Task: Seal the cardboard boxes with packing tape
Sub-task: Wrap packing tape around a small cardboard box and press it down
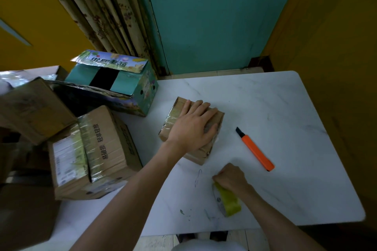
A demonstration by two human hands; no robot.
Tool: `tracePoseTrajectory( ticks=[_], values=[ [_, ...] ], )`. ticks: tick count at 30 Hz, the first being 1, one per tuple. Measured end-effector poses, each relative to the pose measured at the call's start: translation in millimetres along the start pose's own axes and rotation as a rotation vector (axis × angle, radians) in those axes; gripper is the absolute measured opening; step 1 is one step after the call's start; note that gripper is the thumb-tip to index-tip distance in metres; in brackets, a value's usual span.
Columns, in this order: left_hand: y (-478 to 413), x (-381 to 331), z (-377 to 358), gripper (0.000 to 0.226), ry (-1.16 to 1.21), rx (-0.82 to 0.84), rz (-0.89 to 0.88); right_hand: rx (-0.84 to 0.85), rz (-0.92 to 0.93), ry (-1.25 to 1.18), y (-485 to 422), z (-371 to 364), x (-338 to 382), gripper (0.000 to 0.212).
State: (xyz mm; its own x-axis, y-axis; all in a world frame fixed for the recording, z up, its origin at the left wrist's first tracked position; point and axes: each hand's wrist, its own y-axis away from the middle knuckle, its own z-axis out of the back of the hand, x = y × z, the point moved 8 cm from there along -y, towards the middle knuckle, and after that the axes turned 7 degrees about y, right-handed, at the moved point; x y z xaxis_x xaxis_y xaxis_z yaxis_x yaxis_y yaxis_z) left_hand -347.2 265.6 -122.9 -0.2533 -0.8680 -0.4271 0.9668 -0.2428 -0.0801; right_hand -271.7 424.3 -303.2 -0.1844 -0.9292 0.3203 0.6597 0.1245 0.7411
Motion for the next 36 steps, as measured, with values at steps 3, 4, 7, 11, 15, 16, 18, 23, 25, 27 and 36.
tracePoseTrajectory(
  ticks=[3,4,7,11,15,16,18,23,25,27,36],
  values=[
    [0.4,-0.2,0.0,0.056,0.002,-0.006,-0.009,0.024,-0.044,0.14,-6.7,5.1,7.3,0.026],
    [0.2,-0.3,-0.1,0.055,0.003,-0.006,-0.011,0.034,-0.046,0.175,-7.3,5.2,11.1,0.025],
    [0.0,0.0,0.1,0.051,0.012,-0.016,-0.018,0.056,-0.051,0.288,-10.8,3.5,22.8,0.021],
    [-0.2,0.8,0.0,0.051,0.017,-0.015,-0.018,0.073,-0.041,0.416,-16.4,7.7,30.3,0.045],
    [-0.3,0.6,0.2,0.051,0.014,-0.023,-0.022,0.051,-0.045,0.498,-19.5,19.0,27.7,0.074],
    [-0.3,0.6,0.2,0.051,0.014,-0.025,-0.022,0.041,-0.045,0.49,-20.4,20.1,25.9,0.076],
    [0.2,0.9,0.0,0.051,0.015,-0.027,-0.018,0.027,-0.04,0.471,-21.3,19.4,23.4,0.08],
    [0.6,1.7,-0.7,0.052,0.01,-0.018,-0.014,-0.01,-0.023,0.294,-22.3,25.5,17.0,0.059],
    [0.0,1.9,-0.2,0.051,0.016,-0.008,-0.007,-0.136,0.093,0.048,-20.3,40.8,21.7,0.059],
    [0.1,1.5,0.6,0.052,0.027,-0.006,0.006,-0.327,0.203,-0.402,6.9,71.1,30.6,0.05],
    [-0.2,-2.5,4.6,0.055,0.085,0.038,0.037,-0.339,0.224,-1.156,71.4,106.2,75.7,0.054]
  ],
)
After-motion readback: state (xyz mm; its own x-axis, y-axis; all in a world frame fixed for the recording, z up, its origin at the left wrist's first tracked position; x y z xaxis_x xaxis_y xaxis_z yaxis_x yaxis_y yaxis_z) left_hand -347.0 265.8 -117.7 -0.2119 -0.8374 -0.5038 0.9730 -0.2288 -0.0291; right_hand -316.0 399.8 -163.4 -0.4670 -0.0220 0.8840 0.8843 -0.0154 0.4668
